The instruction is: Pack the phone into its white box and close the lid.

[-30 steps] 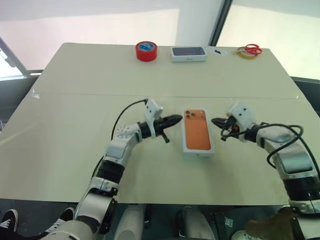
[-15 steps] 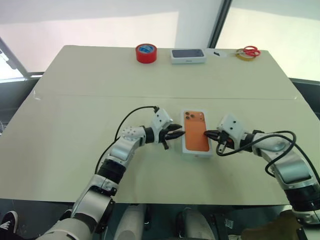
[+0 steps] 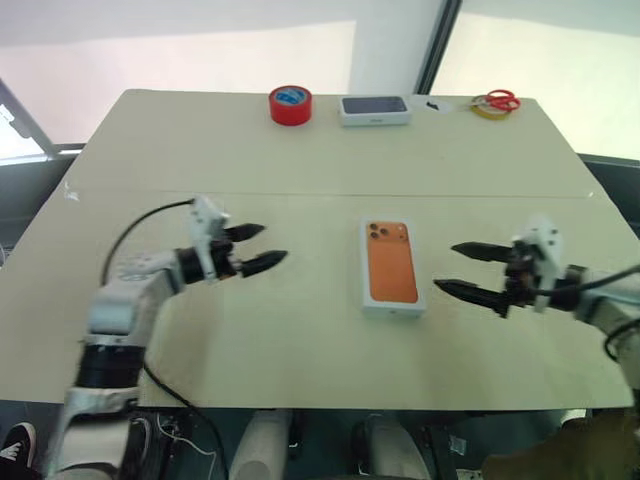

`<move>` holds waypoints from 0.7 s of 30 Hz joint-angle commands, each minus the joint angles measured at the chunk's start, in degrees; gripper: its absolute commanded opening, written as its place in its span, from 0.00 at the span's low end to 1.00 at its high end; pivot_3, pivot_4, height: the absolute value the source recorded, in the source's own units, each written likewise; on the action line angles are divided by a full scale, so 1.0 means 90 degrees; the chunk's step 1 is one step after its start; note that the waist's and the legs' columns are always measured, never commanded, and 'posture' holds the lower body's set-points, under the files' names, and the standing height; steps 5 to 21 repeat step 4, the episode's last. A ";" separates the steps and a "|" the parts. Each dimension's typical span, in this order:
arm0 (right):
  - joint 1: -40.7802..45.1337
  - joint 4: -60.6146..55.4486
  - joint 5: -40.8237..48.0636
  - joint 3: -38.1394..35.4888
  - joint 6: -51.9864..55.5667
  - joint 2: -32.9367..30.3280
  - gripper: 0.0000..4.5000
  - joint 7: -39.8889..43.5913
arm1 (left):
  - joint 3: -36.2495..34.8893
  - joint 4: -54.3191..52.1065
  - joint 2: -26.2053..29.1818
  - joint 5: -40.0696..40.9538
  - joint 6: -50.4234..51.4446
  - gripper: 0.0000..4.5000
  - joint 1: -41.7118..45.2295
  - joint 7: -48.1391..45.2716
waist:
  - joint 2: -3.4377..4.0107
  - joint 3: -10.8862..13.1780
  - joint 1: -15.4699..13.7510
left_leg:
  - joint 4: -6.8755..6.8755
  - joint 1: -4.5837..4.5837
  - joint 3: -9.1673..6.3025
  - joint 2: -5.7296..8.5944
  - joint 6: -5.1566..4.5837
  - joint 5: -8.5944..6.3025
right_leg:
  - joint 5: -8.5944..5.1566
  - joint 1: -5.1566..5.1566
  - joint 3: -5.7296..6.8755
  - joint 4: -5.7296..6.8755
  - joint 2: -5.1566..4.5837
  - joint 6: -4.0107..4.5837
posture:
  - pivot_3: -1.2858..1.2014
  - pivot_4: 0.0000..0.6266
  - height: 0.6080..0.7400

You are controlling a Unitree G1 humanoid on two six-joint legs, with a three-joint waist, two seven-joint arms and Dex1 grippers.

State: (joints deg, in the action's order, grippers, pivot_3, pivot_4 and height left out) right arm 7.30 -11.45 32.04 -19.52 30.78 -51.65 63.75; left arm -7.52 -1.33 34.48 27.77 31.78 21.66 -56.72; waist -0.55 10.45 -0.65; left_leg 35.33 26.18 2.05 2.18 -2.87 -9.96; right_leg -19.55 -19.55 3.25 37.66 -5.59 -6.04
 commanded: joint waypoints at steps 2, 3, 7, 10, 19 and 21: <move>-0.0392 0.0450 -0.0287 -0.0458 -0.0960 -0.0220 0.99 0.0384 | -0.0528 -0.0369 0.0489 0.0365 0.0158 1.00 -0.0588 -0.0174 | 0.0001 -0.0001 0.0001 | -0.0017 -0.0025 0.0000 0.0000 -0.0002 -0.0006 | -0.0001 0.0014 -0.0002 -0.0023 -0.0002 0.0002 | 0.52 0.24 0.96; -0.0443 0.0561 -0.0313 -0.0452 -0.0999 -0.0233 0.99 0.0395 | -0.0604 -0.0387 0.0590 0.0391 0.0175 1.00 -0.0733 -0.0192 | 0.0001 -0.0001 0.0002 | -0.0021 -0.0029 0.0000 0.0000 -0.0004 -0.0008 | -0.0001 0.0018 -0.0002 -0.0030 -0.0002 0.0002 | 0.52 0.24 0.96; -0.0488 0.0656 -0.0361 -0.0435 -0.1091 -0.0237 0.99 0.0415 | -0.0661 -0.0384 0.0694 0.0333 0.0132 1.00 -0.0870 -0.0177 | 0.0001 -0.0001 0.0002 | -0.0023 -0.0028 0.0000 0.0000 -0.0004 -0.0008 | -0.0001 0.0016 -0.0003 -0.0032 -0.0002 0.0003 | 0.52 0.24 0.96; -0.0488 0.0656 -0.0361 -0.0435 -0.1091 -0.0237 0.99 0.0415 | -0.0661 -0.0384 0.0694 0.0333 0.0132 1.00 -0.0870 -0.0177 | 0.0001 -0.0001 0.0002 | -0.0023 -0.0028 0.0000 0.0000 -0.0004 -0.0008 | -0.0001 0.0016 -0.0003 -0.0032 -0.0002 0.0003 | 0.52 0.24 0.96; -0.0488 0.0656 -0.0361 -0.0435 -0.1091 -0.0237 0.99 0.0415 | -0.0661 -0.0384 0.0694 0.0333 0.0132 1.00 -0.0870 -0.0177 | 0.0001 -0.0001 0.0002 | -0.0023 -0.0028 0.0000 0.0000 -0.0004 -0.0008 | -0.0001 0.0016 -0.0003 -0.0032 -0.0002 0.0003 | 0.52 0.24 0.96; -0.0488 0.0656 -0.0361 -0.0435 -0.1091 -0.0237 0.99 0.0415 | -0.0661 -0.0384 0.0694 0.0333 0.0132 1.00 -0.0870 -0.0177 | 0.0001 -0.0001 0.0002 | -0.0023 -0.0028 0.0000 0.0000 -0.0004 -0.0008 | -0.0001 0.0016 -0.0003 -0.0032 -0.0002 0.0003 | 0.52 0.24 0.96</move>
